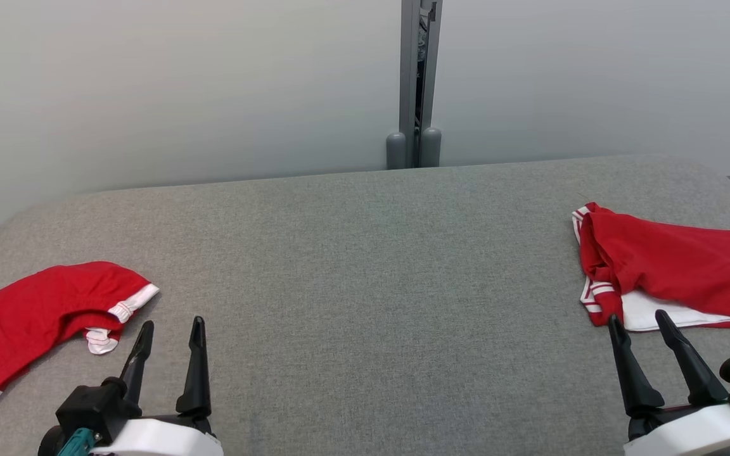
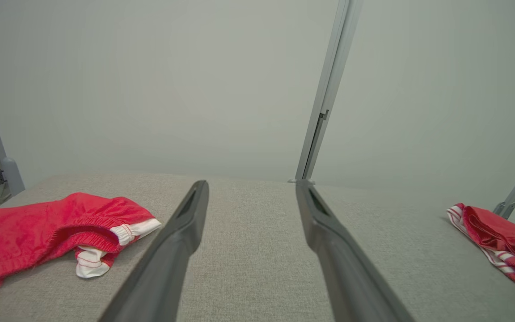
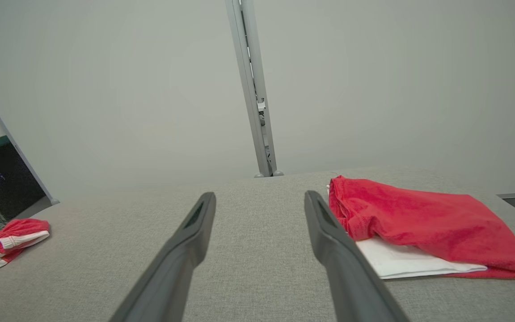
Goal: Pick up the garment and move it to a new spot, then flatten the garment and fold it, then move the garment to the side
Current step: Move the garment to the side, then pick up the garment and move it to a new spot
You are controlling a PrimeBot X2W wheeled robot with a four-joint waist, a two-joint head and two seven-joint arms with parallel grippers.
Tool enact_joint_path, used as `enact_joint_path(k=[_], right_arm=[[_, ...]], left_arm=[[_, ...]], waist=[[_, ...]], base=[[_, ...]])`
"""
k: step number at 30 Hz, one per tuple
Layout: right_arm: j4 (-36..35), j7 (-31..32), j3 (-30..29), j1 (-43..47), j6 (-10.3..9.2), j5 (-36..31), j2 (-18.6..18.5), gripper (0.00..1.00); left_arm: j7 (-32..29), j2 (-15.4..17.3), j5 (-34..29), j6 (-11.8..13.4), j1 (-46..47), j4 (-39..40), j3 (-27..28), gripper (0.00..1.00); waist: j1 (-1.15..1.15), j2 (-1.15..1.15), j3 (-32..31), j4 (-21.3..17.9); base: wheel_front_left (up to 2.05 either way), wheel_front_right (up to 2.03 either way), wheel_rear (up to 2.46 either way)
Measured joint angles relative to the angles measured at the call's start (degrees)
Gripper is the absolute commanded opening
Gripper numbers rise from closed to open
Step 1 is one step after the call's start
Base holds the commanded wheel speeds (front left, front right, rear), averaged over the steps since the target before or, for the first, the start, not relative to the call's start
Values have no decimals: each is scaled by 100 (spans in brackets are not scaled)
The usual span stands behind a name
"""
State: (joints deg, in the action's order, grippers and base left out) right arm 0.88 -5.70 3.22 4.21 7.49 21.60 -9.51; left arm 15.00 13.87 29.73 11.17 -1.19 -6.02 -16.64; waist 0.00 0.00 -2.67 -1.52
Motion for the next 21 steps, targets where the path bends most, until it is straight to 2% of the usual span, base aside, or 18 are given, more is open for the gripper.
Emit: enact_joint_path(k=[21], right_arm=[[-185,165,25,23,1,-77,142,100]], left_arm=[[9,-98,-205,-127,21,27,114,100]], waist=[[0,0,39,10]], base=[[0,0,0]])
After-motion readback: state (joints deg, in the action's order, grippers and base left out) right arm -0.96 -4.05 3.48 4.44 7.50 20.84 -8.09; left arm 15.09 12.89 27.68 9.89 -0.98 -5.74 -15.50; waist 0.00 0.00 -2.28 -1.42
